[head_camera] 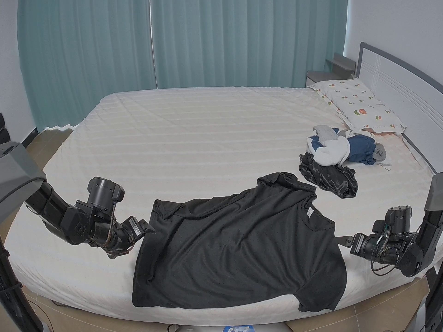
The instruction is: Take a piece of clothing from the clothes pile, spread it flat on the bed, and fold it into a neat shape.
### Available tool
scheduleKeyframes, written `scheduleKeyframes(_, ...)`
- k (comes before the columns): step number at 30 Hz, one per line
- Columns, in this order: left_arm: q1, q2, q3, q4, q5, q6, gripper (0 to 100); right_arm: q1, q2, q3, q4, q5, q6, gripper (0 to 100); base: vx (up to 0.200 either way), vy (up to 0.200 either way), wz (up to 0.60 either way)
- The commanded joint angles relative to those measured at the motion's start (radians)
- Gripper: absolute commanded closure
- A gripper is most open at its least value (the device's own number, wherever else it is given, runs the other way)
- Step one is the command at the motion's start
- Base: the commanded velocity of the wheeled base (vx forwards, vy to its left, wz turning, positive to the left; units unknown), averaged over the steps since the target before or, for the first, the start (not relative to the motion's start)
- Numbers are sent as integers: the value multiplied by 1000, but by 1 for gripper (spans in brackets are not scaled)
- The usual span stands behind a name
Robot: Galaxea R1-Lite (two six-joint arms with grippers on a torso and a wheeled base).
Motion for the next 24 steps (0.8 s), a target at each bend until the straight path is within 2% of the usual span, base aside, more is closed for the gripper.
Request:
scheduleKeyframes(1, 3, 9, -3, -12, -3, -11, 0, 1, 2, -8, -1, 1, 6, 0, 200, 0, 0)
scheduleKeyframes(17, -5, 38, 13, -7, -8, -11, 0, 25, 8, -3, 2, 1, 26, 0, 0, 0, 0)
scheduleKeyframes(22, -6, 38, 13, 0, -8, -11, 0, 29, 21, -5, 0, 1, 26, 0, 0, -200, 0)
scheduleKeyframes(24, -8, 38, 13, 5, -8, -11, 0, 29, 25, -8, 0, -1, 26, 0, 0, 0, 0)
